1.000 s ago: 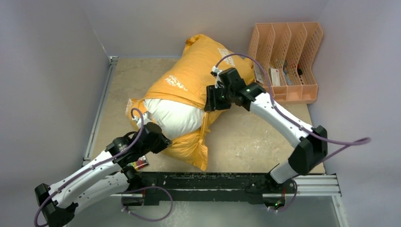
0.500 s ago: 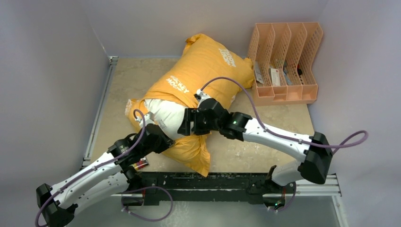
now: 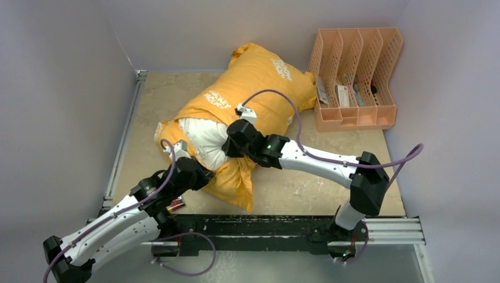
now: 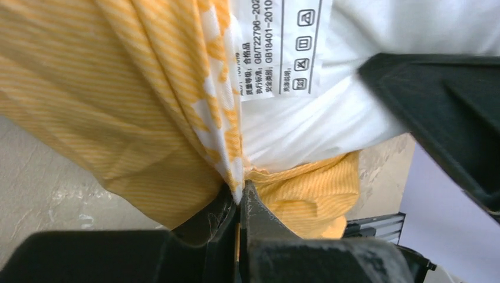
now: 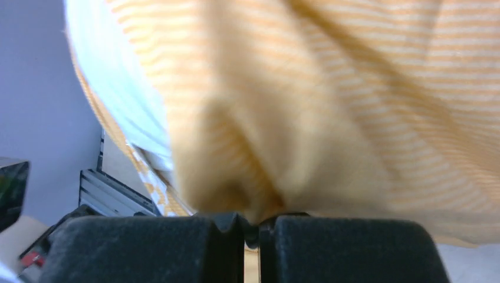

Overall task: Remove the pillowcase from the pillow
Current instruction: Remove the pillow from the pillowcase.

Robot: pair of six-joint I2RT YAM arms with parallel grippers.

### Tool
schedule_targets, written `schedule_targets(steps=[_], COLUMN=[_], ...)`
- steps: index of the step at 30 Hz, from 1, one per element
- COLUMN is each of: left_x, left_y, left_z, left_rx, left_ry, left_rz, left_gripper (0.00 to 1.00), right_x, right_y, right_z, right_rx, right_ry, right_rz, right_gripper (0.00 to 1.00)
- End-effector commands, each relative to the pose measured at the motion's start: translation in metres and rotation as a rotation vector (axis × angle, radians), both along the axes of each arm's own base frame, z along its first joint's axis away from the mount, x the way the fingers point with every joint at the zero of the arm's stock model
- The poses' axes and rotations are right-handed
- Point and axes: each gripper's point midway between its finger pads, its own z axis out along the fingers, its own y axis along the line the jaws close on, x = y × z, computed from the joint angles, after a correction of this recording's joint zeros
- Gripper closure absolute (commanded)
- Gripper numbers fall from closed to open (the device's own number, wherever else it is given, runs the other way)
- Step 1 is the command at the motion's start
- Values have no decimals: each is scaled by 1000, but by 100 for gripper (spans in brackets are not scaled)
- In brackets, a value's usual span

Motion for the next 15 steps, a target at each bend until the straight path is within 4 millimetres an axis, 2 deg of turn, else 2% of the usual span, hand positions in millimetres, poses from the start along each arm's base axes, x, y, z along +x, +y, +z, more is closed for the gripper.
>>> schedule_targets(steps=[1, 3, 5, 8, 10, 12, 14, 15], left_x=[-17, -21, -25, -31, -35, -38, -33, -27], left_y=[12, 17, 23, 36, 41, 42, 33, 24], left_z=[-24, -31, -37, -47, -53, -55, -43, -30], left_rx=[74, 102, 134, 199, 218, 218, 171, 121], left_ry=[82, 103, 119, 145, 166, 174, 135, 94], left_rz=[-20, -21, -20, -13, -14, -18, -33, -42], left_gripper=[100, 100, 100, 100, 100, 100, 100, 95], right_x=[87, 106, 112, 111, 98, 94, 100, 100], right_y=[-50, -57, -46, -35, -20, -14, -14, -11], right_z=[171, 197, 203, 199, 186, 180, 181, 176], right_rx=[141, 245, 331, 313, 369, 414, 387, 365], right_ry=[-426, -409, -339, -346, -299, -282, -329, -326], right_rz=[-257, -170, -11, 62, 145, 180, 167, 166], right_gripper=[100, 100, 100, 100, 100, 100, 100, 100])
